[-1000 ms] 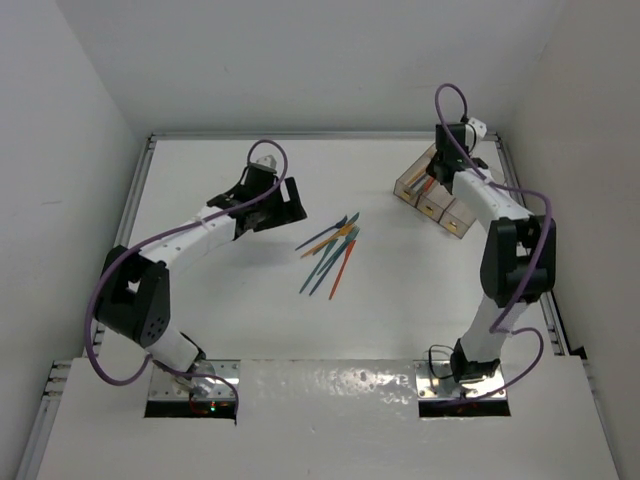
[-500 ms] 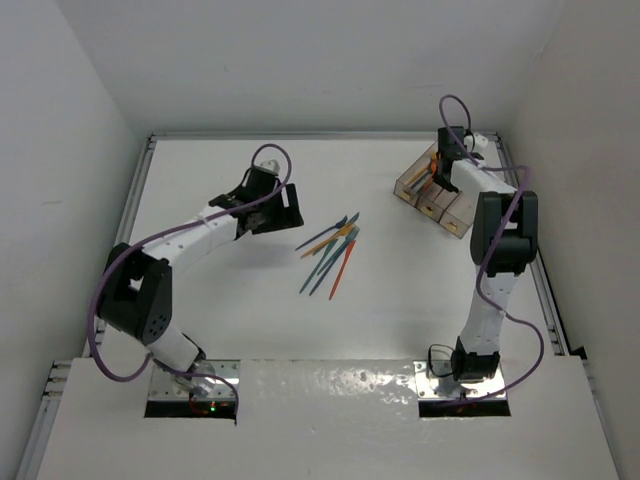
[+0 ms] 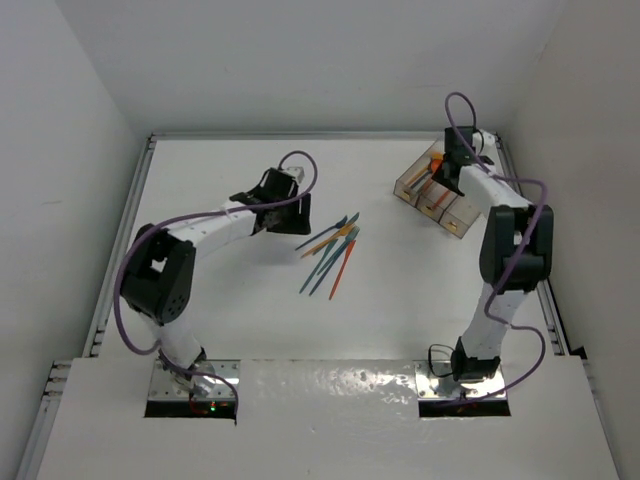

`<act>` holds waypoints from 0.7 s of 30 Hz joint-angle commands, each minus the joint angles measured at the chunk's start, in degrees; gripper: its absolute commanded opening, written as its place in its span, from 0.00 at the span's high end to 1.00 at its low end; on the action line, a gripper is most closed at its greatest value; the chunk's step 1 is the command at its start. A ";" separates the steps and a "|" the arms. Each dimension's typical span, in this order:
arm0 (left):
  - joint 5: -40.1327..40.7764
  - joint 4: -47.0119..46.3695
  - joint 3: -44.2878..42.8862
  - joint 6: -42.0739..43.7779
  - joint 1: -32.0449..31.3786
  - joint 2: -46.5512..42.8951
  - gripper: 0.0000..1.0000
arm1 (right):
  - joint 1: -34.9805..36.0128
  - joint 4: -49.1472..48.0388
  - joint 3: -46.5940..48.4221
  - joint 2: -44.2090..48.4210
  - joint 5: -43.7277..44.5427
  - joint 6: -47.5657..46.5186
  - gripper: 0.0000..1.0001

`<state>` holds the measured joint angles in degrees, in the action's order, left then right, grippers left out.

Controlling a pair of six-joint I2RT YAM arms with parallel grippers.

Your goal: Sort the eating utensils into containers

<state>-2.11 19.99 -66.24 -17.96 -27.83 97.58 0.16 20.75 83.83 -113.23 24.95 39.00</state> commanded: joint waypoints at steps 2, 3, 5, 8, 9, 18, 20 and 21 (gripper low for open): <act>-1.84 -1.36 -7.31 8.36 -2.75 5.07 0.44 | 1.50 -6.24 -5.25 12.14 -3.06 -5.50 0.51; -2.02 -1.27 -8.11 8.90 -3.36 7.08 0.48 | 1.85 -7.30 -6.30 13.55 -4.54 -6.21 0.50; -2.28 -0.83 -10.30 10.47 -3.72 8.85 0.51 | 2.82 -8.44 -10.25 17.77 -6.48 -7.44 0.49; -2.89 -0.48 -12.50 13.11 -4.07 12.36 0.54 | 3.35 -10.82 -15.44 22.25 -10.97 -7.45 0.49; -2.99 -0.13 -12.95 13.64 -4.16 12.98 0.55 | 3.53 -11.00 -16.50 23.05 -11.93 -7.28 0.49; -0.62 1.63 -16.55 15.76 -4.68 20.28 0.64 | 5.28 -12.75 -25.46 28.76 -17.56 -6.49 0.49; -1.05 1.11 -16.47 15.93 -4.77 21.16 0.65 | 5.72 -13.37 -25.91 29.47 -18.18 -6.31 0.49; -1.32 1.02 -16.38 16.02 -4.86 21.33 0.66 | 6.25 -13.37 -26.00 29.56 -18.36 -6.48 0.49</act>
<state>-3.42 21.10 -80.99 -3.20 -31.99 118.26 5.28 11.07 57.58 -86.74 8.69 32.77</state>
